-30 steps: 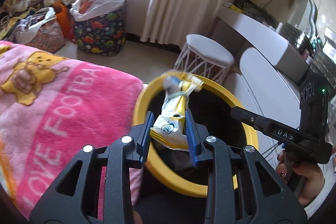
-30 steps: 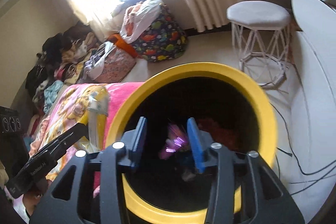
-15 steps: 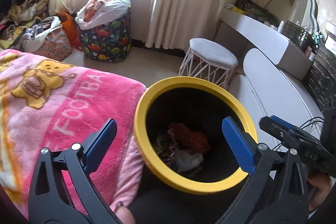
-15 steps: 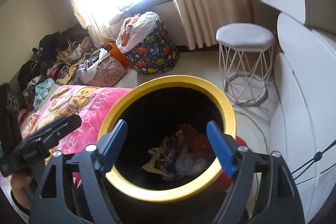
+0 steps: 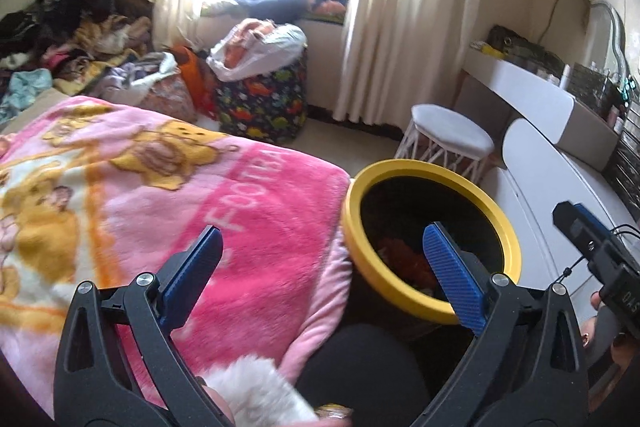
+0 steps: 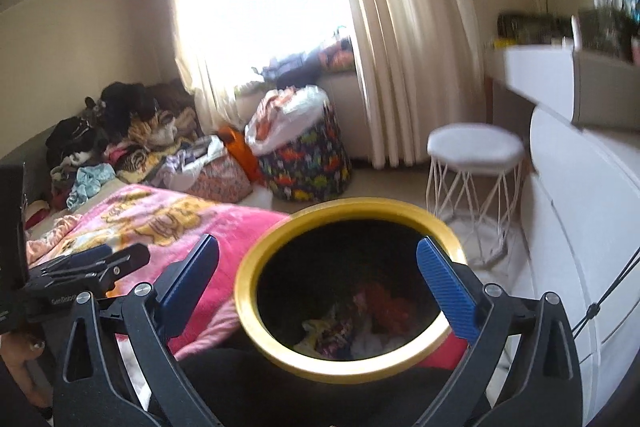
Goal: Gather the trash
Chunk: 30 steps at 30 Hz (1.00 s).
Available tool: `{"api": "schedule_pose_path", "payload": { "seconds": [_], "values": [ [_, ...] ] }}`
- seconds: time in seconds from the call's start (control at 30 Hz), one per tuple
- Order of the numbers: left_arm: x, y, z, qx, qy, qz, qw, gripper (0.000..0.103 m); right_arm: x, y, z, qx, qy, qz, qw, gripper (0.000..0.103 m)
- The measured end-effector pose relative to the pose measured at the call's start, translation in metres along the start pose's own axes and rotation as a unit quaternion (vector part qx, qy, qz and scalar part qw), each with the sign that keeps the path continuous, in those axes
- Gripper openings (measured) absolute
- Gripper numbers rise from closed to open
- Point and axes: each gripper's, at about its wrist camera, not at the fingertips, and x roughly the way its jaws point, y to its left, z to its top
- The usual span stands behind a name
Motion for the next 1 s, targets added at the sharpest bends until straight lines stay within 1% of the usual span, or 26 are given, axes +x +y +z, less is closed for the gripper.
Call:
{"api": "schedule_pose_path", "payload": {
  "seconds": [0.1, 0.17, 0.23, 0.47, 1.0],
  "values": [
    [-0.018, 0.004, -0.008, 0.004, -0.021, 0.013, 0.9997, 0.092, -0.012, 0.010, -0.002, -0.022, -0.030, -0.009, 0.999, 0.097],
    [-0.027, 0.006, -0.012, 0.010, -0.032, 0.027, 0.9991, 0.092, -0.020, 0.014, -0.004, -0.030, -0.049, -0.007, 0.998, 0.097],
    [-0.031, 0.006, -0.013, 0.011, -0.038, 0.030, 0.9988, 0.092, -0.023, 0.017, -0.005, -0.036, -0.056, -0.005, 0.998, 0.097],
    [-0.041, 0.012, -0.014, 0.002, -0.056, 0.034, 0.9979, 0.092, -0.024, 0.017, -0.008, -0.039, -0.059, -0.004, 0.997, 0.097],
    [-0.042, 0.014, -0.014, 0.003, -0.059, 0.039, 0.9975, 0.092, -0.025, 0.018, -0.010, -0.028, -0.058, -0.010, 0.998, 0.097]
  ]
}}
